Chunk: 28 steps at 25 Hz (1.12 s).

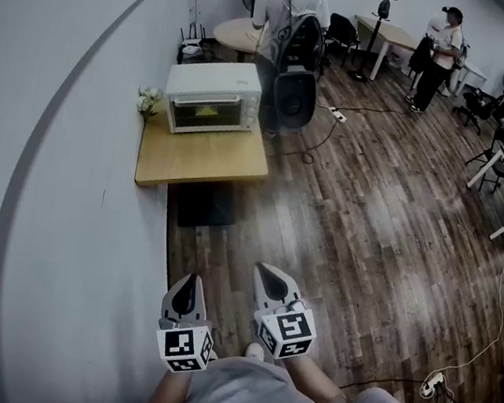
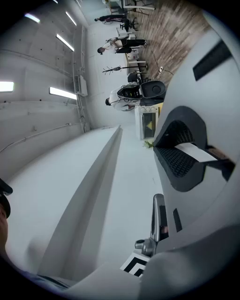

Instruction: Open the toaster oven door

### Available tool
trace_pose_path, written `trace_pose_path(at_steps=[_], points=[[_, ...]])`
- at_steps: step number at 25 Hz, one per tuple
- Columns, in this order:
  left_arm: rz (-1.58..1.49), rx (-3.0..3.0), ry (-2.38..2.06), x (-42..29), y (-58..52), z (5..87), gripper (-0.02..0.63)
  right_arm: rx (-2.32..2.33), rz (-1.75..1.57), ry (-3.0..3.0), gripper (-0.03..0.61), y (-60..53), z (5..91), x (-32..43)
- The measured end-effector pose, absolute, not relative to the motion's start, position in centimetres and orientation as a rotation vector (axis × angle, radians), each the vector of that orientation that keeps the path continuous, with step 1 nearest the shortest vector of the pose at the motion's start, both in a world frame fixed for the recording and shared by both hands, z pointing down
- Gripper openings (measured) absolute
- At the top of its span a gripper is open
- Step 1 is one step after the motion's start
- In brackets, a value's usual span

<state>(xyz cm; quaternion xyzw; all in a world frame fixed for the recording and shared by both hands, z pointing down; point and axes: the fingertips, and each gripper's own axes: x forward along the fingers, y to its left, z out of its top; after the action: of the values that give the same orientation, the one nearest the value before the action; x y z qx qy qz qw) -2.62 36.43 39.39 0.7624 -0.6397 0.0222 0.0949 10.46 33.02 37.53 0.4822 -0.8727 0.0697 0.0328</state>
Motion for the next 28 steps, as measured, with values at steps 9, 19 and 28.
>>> trace_pose_path(at_steps=[9,19,28], points=[[0.075,2.236,-1.924,-1.4,36.0,39.7,0.003,1.461,0.211,-2.702,-0.002,32.5,37.7,11.8],[0.121,2.183,-1.952,1.1,37.2,40.8,0.003,1.459,0.260,-2.712,-0.002,32.7,38.7,14.9],[0.176,2.154,-1.946,1.4,36.1,42.0,0.003,1.458,0.321,-2.692,-0.002,30.7,40.4,15.8]])
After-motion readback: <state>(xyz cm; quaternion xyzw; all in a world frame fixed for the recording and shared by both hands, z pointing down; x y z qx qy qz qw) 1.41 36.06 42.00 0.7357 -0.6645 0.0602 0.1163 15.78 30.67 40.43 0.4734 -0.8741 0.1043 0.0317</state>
